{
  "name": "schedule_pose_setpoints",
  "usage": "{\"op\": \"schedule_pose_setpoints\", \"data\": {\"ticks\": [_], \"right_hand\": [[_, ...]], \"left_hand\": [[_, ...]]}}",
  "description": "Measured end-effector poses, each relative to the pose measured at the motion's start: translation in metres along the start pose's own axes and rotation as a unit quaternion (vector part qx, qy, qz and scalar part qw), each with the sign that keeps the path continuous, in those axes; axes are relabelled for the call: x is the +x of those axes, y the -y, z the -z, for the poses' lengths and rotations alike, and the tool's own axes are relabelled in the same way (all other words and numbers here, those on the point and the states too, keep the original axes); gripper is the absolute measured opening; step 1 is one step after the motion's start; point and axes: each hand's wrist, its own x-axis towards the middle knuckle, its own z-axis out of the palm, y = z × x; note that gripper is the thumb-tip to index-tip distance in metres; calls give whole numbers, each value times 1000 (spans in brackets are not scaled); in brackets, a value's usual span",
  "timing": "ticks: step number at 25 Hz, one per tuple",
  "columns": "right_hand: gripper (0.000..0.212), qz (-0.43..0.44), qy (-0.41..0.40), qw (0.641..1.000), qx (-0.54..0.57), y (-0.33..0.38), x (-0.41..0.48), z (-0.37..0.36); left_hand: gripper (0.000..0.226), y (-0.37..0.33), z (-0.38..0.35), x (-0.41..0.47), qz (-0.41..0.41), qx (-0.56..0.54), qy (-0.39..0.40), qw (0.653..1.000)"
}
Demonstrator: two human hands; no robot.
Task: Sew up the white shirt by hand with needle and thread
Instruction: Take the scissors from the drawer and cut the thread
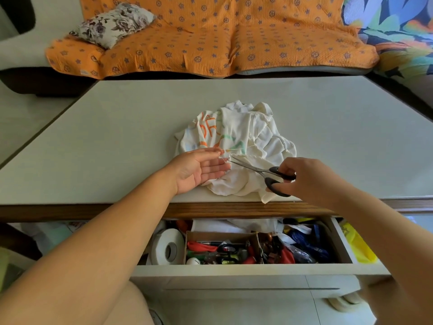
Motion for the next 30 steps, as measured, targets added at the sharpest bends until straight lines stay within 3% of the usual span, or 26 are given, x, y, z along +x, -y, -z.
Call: {"op": "schedule_pose_setpoints", "data": {"ticks": [4, 8, 17, 25, 27, 30], "right_hand": [[34, 9, -18, 999, -37, 5, 7, -5], [32, 10, -17, 999, -48, 11, 11, -7], [27, 11, -10, 999, -37, 12, 15, -9], [20, 32, 14, 999, -11, 13, 7, -11], [16, 43, 67, 997, 13, 13, 0, -6], [14, 45, 249, 965, 66, 18, -12, -13]], "left_hand": [[19, 0, -1, 1, 11, 12, 2, 1000], [42, 0, -1, 2, 16, 17, 8, 1000], [8, 0, -4, 7, 11, 47, -5, 999], [21, -1, -3, 6, 14, 58, 4, 998], [21, -3, 1, 4, 11, 49, 6, 999], [12, -6, 6, 1, 1, 60, 5, 998]]}}
